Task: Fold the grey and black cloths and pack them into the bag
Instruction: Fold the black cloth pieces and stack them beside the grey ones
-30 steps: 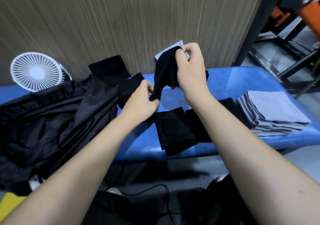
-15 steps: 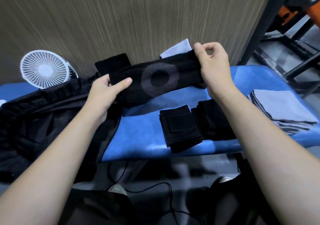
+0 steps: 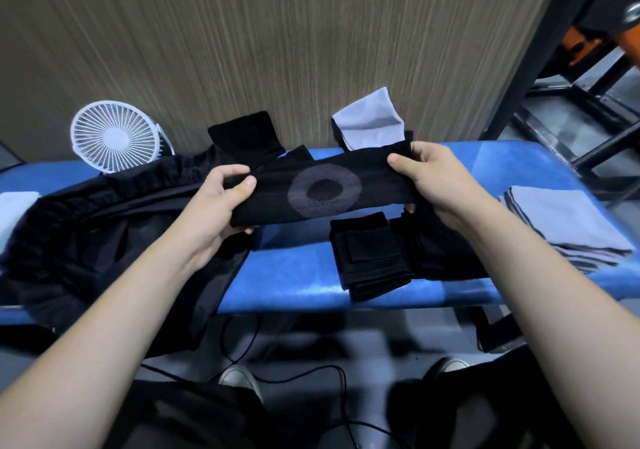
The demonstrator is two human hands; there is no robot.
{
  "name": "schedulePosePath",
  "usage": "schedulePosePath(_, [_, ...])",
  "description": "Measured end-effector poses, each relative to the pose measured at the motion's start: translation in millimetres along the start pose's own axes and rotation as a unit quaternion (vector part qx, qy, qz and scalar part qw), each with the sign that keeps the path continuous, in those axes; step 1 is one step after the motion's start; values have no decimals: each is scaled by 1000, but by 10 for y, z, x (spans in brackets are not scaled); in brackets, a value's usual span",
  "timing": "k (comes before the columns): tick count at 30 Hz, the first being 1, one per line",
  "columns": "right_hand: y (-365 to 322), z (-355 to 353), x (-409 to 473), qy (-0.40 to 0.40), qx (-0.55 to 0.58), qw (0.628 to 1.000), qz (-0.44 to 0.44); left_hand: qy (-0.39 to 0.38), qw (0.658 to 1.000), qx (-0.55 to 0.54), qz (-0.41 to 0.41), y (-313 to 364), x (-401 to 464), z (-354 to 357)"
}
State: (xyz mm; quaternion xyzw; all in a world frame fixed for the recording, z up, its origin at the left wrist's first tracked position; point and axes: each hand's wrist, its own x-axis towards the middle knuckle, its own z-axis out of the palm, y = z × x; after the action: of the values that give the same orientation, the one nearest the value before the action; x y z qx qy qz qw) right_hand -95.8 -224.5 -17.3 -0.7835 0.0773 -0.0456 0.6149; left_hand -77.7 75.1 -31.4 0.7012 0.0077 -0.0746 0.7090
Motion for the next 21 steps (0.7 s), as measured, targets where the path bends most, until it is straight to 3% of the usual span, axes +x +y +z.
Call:
schedulePosePath(6, [34,54,-39,-9,5,999,47,-39,998,44,7,-150,-117,-49])
schedulePosePath(21, [-133,431,-19,-25,7,1000,8,-56,991,124,-6,-254,-154,-127])
